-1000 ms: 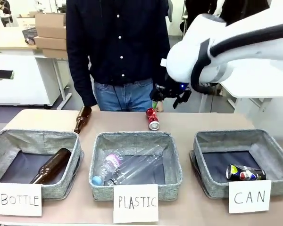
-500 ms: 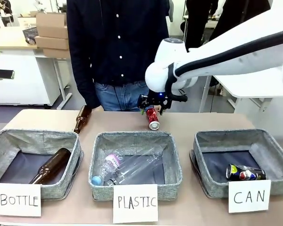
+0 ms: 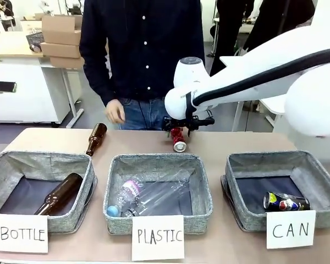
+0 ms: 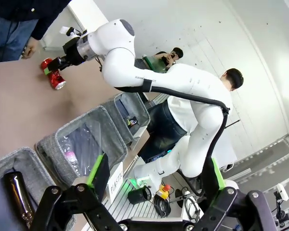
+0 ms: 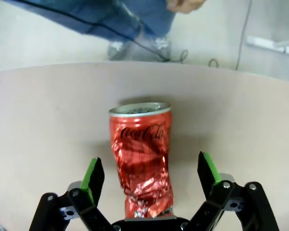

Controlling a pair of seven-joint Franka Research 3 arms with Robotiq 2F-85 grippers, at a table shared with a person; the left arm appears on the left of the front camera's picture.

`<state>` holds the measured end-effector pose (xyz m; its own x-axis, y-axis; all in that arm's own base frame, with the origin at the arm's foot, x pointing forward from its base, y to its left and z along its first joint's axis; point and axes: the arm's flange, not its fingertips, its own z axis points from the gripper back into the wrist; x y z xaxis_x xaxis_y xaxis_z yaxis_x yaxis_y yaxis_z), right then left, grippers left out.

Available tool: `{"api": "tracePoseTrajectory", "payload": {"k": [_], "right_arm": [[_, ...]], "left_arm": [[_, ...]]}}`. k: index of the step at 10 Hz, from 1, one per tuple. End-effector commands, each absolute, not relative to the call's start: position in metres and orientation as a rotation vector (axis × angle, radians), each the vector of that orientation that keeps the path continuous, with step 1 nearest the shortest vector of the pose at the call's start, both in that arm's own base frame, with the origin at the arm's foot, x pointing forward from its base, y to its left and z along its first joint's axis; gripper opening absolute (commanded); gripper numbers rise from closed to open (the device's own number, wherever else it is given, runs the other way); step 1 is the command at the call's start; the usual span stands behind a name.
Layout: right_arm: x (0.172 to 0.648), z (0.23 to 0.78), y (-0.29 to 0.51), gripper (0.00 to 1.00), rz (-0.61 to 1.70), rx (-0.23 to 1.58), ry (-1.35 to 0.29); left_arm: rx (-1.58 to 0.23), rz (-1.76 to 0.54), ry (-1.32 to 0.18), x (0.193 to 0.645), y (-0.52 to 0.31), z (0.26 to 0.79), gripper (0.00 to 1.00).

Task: Sort the can waste into the basket.
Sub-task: Pick up the can waste from the table and place it in the right Fabric basket.

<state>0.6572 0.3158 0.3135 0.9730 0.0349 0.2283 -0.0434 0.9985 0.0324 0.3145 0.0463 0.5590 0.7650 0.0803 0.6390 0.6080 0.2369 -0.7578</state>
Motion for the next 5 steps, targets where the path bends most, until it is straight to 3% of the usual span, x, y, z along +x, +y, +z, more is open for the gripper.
{"api": "tracePoseTrajectory", "payload": {"k": [1, 2, 5], "right_arm": [[0.6672, 0.3110, 0.3227, 1.00, 0.008, -0.007, -0.218], [0.6666, 0.3116, 0.3219, 1.00, 0.014, -0.011, -0.211], [0.6660, 0.3112, 0.3224, 0.68, 0.034, -0.014, -0.188]], "left_arm": [[-1.322, -0.394, -0.651, 0.3136, 0.0444, 0.5622, 1.00], [-1.322, -0.394, -0.651, 0.3136, 0.0444, 0.5622, 1.00], [-1.322, -0.394, -0.651, 0.3136, 0.0444, 0.5622, 1.00]]}}
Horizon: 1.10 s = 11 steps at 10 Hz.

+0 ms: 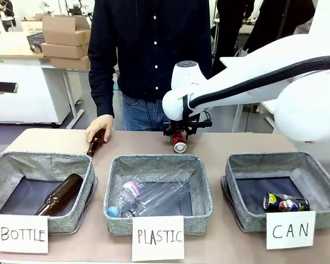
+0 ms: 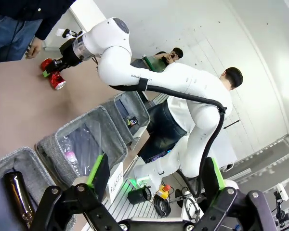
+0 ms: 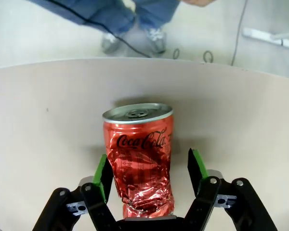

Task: Sort the can waste into the basket.
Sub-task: Pick up the can waste from the table and place it in the right Fabric basket.

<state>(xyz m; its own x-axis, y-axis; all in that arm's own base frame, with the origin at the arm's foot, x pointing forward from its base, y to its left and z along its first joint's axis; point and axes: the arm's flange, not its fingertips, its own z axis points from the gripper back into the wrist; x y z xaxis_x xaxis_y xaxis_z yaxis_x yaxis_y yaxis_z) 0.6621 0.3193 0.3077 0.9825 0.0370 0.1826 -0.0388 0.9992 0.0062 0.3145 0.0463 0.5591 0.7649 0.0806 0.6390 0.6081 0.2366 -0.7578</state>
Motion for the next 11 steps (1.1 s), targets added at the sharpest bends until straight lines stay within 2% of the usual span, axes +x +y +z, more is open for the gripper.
{"api": "tracePoseTrajectory", "payload": {"k": [1, 7, 11], "right_arm": [[0.666, 0.311, 0.322, 0.60, 0.039, -0.011, -0.186], [0.664, 0.309, 0.316, 0.00, 0.037, -0.003, -0.175], [0.653, 0.331, 0.300, 0.00, 0.093, 0.035, -0.170]], "left_arm": [[-1.322, -0.394, -0.651, 0.314, 0.044, 0.562, 1.00], [-1.322, -0.394, -0.651, 0.314, 0.044, 0.562, 1.00], [-1.322, -0.394, -0.651, 0.314, 0.044, 0.562, 1.00]]}}
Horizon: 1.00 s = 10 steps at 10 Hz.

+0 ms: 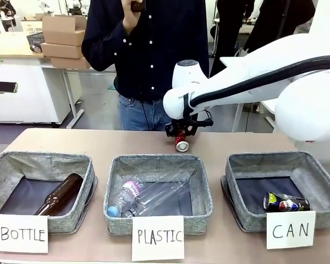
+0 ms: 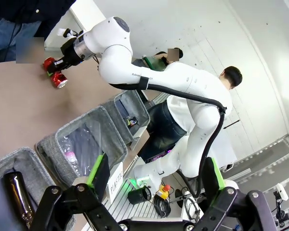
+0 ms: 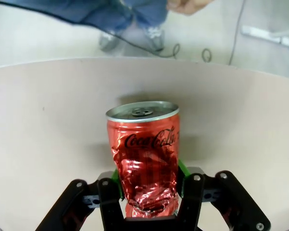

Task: Sort the can waste into the basket.
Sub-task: Pick up the can waste from the table and place it in the right Fabric basket.

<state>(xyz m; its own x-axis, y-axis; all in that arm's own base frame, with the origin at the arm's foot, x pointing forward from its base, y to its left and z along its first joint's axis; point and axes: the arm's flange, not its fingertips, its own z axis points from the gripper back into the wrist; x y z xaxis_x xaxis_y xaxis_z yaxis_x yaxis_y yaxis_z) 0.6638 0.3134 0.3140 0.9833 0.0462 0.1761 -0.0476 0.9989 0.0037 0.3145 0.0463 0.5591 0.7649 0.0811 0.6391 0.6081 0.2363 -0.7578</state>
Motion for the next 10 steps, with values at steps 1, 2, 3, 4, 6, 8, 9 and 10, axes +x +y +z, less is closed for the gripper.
{"api": "tracePoseTrajectory", "payload": {"k": [1, 2, 3, 4, 6, 8, 9, 10], "right_arm": [[0.631, 0.366, 0.279, 0.00, 0.191, 0.079, -0.175], [0.598, 0.407, 0.248, 0.00, 0.321, 0.093, -0.164], [0.559, 0.441, 0.213, 0.00, 0.411, 0.066, -0.098], [0.524, 0.460, 0.186, 0.00, 0.457, 0.061, -0.067], [0.454, 0.478, 0.134, 0.00, 0.503, 0.091, 0.051], [0.387, 0.479, 0.088, 0.00, 0.566, 0.197, 0.015], [0.369, 0.467, 0.076, 0.00, 0.560, 0.203, 0.032], [0.360, 0.457, 0.069, 0.00, 0.553, 0.224, 0.030]], "left_arm": [[-1.322, -0.394, -0.651, 0.314, 0.044, 0.562, 1.00], [-1.322, -0.394, -0.651, 0.314, 0.044, 0.562, 1.00], [-1.322, -0.394, -0.651, 0.314, 0.044, 0.562, 1.00], [-1.322, -0.394, -0.651, 0.314, 0.044, 0.562, 1.00], [-1.322, -0.394, -0.651, 0.314, 0.044, 0.562, 1.00], [-1.322, -0.394, -0.651, 0.314, 0.044, 0.562, 1.00], [-1.322, -0.394, -0.651, 0.314, 0.044, 0.562, 1.00], [-1.322, -0.394, -0.651, 0.314, 0.044, 0.562, 1.00]]}}
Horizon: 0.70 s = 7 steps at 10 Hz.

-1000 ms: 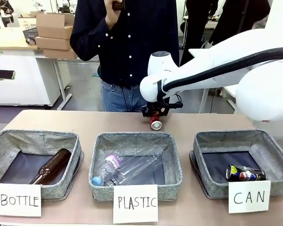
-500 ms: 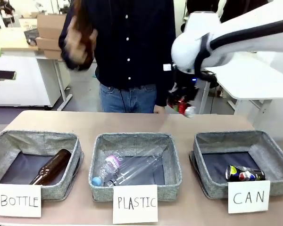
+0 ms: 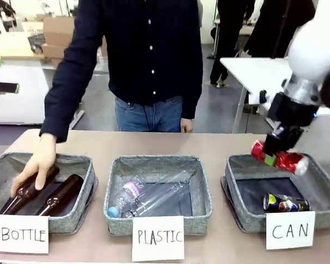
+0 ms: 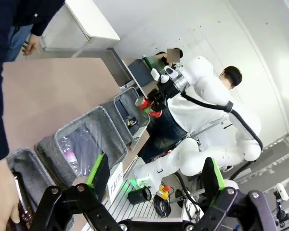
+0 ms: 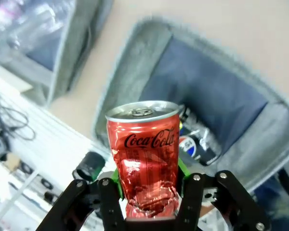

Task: Sort the can waste into the basket.
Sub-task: Pick up the can waste from the table and place it in the right Fabric basket.

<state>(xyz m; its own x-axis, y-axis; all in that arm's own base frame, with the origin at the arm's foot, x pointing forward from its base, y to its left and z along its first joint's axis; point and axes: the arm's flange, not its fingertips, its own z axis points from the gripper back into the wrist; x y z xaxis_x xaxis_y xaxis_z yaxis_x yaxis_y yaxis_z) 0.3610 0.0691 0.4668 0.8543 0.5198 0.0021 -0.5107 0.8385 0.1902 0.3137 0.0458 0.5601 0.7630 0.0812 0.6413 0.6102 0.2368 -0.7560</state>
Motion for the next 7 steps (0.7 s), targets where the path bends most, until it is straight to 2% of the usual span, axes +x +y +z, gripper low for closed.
{"api": "tracePoseTrajectory", "payload": {"k": [1, 4, 5, 6, 7], "right_arm": [[0.3556, 0.4516, 0.0655, 0.00, 0.559, 0.237, 0.028], [0.3549, 0.4532, 0.0623, 0.00, 0.544, 0.218, 0.053], [0.3557, 0.4536, 0.0629, 0.86, 0.538, 0.217, 0.055], [0.3570, 0.4546, 0.0645, 0.86, 0.539, 0.218, 0.054], [0.3574, 0.4550, 0.0655, 1.00, 0.535, 0.217, 0.061]], "left_arm": [[-1.322, -0.394, -0.651, 0.3136, 0.0444, 0.5622, 1.00], [-1.322, -0.394, -0.651, 0.3136, 0.0444, 0.5622, 1.00], [-1.322, -0.394, -0.651, 0.3136, 0.0444, 0.5622, 1.00], [-1.322, -0.394, -0.651, 0.3136, 0.0444, 0.5622, 1.00], [-1.322, -0.394, -0.651, 0.3136, 0.0444, 0.5622, 1.00]]}}
